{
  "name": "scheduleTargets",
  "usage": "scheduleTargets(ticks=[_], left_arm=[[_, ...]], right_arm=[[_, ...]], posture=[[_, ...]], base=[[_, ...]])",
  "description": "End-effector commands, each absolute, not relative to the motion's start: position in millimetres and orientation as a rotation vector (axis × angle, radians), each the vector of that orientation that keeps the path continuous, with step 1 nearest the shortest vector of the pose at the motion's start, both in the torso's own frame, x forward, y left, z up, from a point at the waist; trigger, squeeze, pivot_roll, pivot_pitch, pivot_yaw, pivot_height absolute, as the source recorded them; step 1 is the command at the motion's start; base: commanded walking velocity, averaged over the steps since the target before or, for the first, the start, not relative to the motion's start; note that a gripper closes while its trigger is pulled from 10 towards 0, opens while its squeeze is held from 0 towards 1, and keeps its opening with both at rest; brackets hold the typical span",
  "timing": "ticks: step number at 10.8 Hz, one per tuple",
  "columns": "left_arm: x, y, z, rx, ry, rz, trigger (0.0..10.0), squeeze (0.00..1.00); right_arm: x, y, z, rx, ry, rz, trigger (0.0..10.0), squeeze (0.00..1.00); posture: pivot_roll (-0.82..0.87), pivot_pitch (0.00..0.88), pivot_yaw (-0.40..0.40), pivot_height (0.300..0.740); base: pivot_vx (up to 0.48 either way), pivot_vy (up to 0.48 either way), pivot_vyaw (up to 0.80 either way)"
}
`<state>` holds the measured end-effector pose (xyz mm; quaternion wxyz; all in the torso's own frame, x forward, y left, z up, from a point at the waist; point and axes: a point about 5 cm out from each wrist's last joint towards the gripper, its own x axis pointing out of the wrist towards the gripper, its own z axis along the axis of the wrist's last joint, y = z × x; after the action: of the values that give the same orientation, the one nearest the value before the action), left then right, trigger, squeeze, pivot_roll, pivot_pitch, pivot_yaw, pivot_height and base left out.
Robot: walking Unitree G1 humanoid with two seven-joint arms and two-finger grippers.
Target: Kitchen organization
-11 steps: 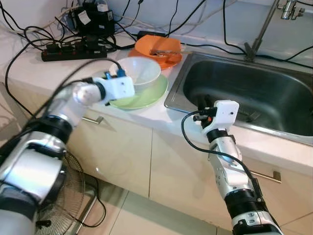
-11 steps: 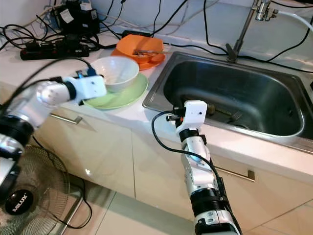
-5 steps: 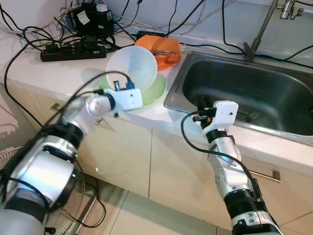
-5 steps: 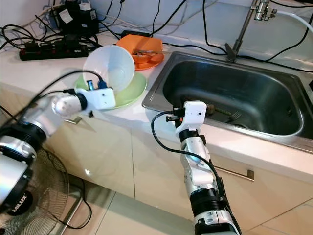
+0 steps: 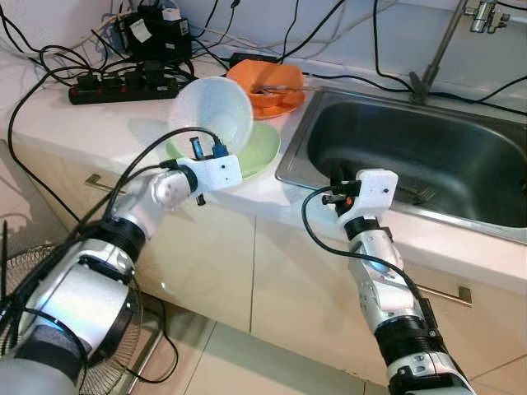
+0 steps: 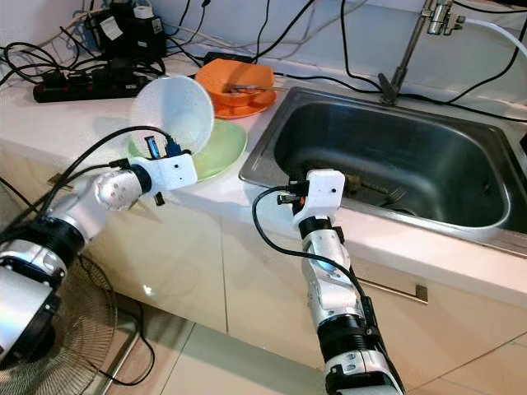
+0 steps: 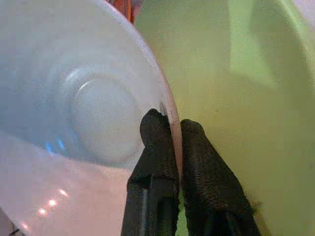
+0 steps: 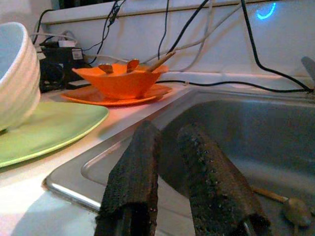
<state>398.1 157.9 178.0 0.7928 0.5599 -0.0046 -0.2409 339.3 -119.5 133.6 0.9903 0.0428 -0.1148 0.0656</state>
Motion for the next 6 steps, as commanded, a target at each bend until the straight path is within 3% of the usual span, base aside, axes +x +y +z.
scheduleTargets(ticks=[1, 3, 6], left_arm=[[396.5, 159.4, 170.9, 1.208, 0.009, -0.506, 0.0, 0.0], [399.4, 156.9, 181.8, 1.213, -0.082, -0.388, 0.0, 0.0], [392.2, 126.0, 206.5, 1.216, -0.378, -0.351, 0.0, 0.0]], right_arm=[[341.8, -120.0, 137.9, 0.092, -0.242, 0.124, 10.0, 0.0], [342.0, -120.9, 136.6, 0.089, -0.236, 0.123, 10.0, 0.0], [341.8, -119.9, 136.6, 0.086, -0.236, 0.127, 10.0, 0.0]], posture=[[0.2, 0.008, -0.013, 0.74], [0.2, 0.008, -0.017, 0.74], [0.2, 0.011, -0.02, 0.74]], base=[[0.0, 0.0, 0.0], [0.0, 0.0, 0.0], [0.0, 0.0, 0.0]])
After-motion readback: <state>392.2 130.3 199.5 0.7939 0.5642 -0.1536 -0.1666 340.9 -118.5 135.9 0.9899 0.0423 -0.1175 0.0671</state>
